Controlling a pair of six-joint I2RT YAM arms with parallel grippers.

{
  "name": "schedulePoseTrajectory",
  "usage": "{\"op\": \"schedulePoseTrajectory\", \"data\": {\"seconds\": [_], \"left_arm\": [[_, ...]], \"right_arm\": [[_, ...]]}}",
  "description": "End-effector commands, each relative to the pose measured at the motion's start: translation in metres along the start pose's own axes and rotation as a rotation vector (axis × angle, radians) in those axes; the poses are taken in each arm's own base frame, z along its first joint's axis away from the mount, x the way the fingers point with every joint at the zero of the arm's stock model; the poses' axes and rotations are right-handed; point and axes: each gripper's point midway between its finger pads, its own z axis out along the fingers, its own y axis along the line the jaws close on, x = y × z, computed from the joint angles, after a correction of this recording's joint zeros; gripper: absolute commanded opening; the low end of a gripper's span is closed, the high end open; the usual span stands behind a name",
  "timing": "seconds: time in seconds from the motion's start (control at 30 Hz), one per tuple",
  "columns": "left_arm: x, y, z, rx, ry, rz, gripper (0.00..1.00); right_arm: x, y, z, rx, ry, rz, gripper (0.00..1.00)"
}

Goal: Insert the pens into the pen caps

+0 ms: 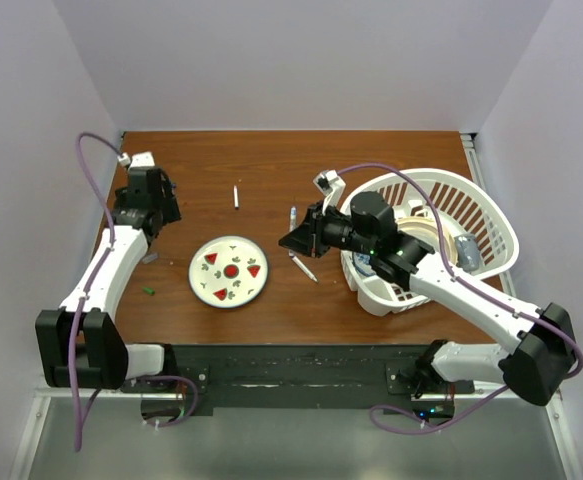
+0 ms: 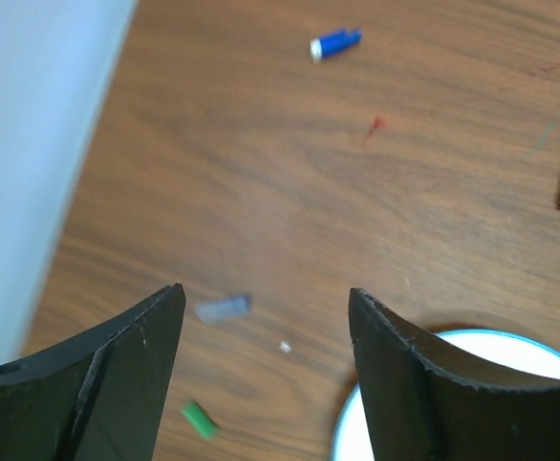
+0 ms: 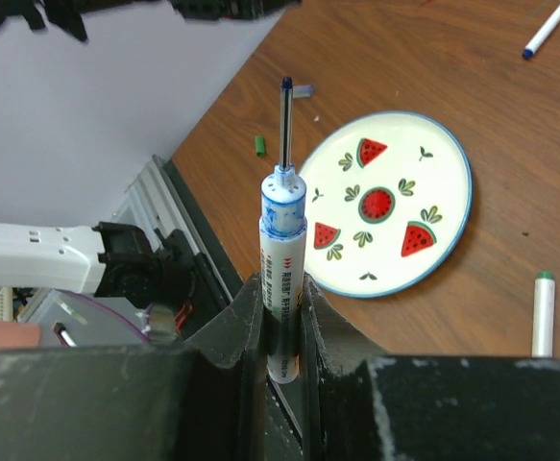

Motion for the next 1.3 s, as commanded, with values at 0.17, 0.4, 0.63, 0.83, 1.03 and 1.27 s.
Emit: {"op": "schedulePoseTrajectory", "data": {"seconds": [0.17,0.4,0.63,0.83,1.03,1.27], "left_arm": [[-0.04,-0.003,0.011,0.032,-0.088,0.823,0.6],[0.08,-0.01,0.038,0.365,0.283,1.118,0.48],[0.08,0.006,0.041,0.386,0.252,1.199,0.49],[0.096,0.026,0.053,0.381,0.308,1.183,0.5],[0.104,0.041,0.065,0.307,0.334,1.171,0.53],[0.132,0.036,0.08,0.356,0.397,1.157,0.52]], "right_arm": [[0.006,-0.002,0.002,0.007,0.001,0.058,0.0],[0.007,-0.005,0.003,0.021,0.006,0.07,0.0],[0.005,-0.011,0.001,0.053,0.0,0.033,0.0],[0.005,-0.002,-0.003,0.031,0.034,0.027,0.0],[0.0,0.001,-0.015,0.034,-0.007,0.015,0.0],[-0.003,0.004,-0.021,0.03,-0.014,0.001,0.0]]}}
